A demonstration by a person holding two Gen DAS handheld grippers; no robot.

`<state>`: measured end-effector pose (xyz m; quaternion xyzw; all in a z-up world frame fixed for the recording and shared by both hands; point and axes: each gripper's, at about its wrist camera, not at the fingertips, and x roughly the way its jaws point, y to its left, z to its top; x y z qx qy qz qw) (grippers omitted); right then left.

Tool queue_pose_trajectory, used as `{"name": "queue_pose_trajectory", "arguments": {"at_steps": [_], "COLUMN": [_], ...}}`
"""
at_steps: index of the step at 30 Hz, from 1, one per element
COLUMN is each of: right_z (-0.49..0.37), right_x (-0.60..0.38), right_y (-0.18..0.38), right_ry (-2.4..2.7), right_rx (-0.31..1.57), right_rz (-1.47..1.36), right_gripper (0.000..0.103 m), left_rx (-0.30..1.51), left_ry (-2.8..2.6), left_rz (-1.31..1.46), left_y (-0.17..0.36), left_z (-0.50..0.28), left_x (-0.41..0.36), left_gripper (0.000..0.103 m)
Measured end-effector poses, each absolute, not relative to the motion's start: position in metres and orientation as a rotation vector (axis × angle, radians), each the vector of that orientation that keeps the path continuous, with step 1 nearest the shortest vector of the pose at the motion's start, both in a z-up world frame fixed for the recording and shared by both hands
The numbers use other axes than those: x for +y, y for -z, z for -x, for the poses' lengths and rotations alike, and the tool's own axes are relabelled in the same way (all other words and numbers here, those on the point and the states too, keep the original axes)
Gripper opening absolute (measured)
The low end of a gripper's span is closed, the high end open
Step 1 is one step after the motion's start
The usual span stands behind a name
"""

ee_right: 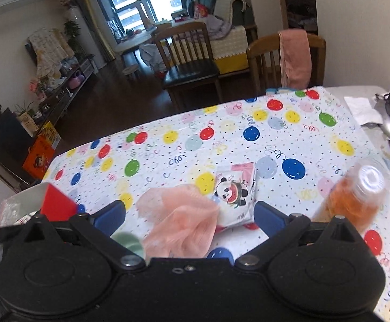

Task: Organize soft objects
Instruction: 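Grasp the pink mesh puff with the left tool while the right tool grasps the panda packet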

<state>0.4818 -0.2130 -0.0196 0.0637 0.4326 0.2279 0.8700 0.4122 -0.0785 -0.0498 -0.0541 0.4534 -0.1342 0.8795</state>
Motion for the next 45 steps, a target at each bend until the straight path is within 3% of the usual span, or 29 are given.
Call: {"name": "queue_pose_trajectory", "arguments": {"at_steps": [15,29,38,45], "right_z": [-0.578,-0.615,-0.615,-0.613], "right_x": [-0.19,-0.182,-0.174,-0.173], "right_y": [0.093,0.147,0.16,0.165], "right_ry": [-0.4,-0.357,-0.351,-0.342], "right_rx": [1.037,1.157,1.16,1.143], "right_rz": [-0.123,-0.088,-0.04,-0.014], "right_gripper": [0.101,0.099,0.089,0.076], "left_rx": [1.063,1.206,1.237,1.248], "left_ry": [0.256,0.247,0.232,0.216], "left_rz": [0.017,-0.032,-0.037,-0.017], "left_y": [0.094,0.131,0.146,0.151], "left_z": [-0.479,-0.525,-0.535,-0.538], "left_x": [-0.113,-0.125,-0.124,-0.118], "left_gripper": [0.086,0.086,0.085,0.062]}}
